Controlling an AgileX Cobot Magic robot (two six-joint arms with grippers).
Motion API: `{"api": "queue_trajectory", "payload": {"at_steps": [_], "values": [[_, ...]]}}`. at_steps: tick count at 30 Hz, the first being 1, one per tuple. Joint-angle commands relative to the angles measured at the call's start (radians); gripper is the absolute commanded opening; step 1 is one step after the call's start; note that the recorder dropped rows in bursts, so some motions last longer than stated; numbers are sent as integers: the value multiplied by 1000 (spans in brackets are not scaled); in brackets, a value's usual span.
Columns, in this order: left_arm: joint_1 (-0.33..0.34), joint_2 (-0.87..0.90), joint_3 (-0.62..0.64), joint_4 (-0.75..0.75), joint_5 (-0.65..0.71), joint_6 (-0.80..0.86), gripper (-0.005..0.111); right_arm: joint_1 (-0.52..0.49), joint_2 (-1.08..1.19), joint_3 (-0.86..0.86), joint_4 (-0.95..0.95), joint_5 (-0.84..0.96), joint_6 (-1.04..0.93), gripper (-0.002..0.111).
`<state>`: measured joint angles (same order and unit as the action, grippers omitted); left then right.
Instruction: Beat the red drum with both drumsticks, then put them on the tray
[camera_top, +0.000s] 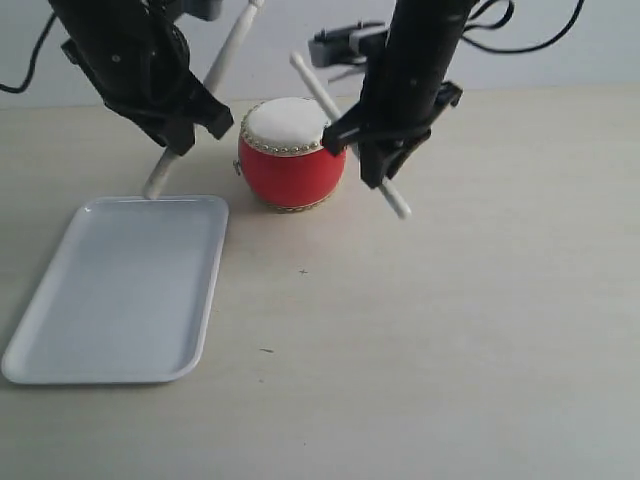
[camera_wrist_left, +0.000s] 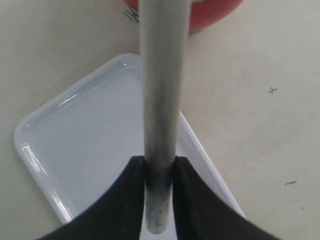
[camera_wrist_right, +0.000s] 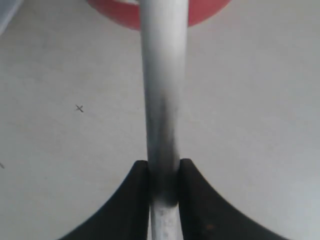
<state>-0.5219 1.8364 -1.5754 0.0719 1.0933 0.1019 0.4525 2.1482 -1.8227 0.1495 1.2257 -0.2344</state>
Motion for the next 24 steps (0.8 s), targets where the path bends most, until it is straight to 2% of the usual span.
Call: {"api": "queue_trajectory", "payload": {"at_steps": [1,6,13,19,24], "values": [[4,-83,-6,2,20,-5,0,1,115,2,-1,-5,-9,0],[4,-58,-6,0,16,-5,0,1,26,2,-15,-5,-8,0],[4,108,47,-1,-62,-5,0,1,-198,2,-30,-5,-8,0],[4,283,49,5,-31,-5,0,1,-321,2,-8,-5,-8,0],[8,301,3,44,57,-13,0,1,-315,2,15,-5,-10,0]]}}
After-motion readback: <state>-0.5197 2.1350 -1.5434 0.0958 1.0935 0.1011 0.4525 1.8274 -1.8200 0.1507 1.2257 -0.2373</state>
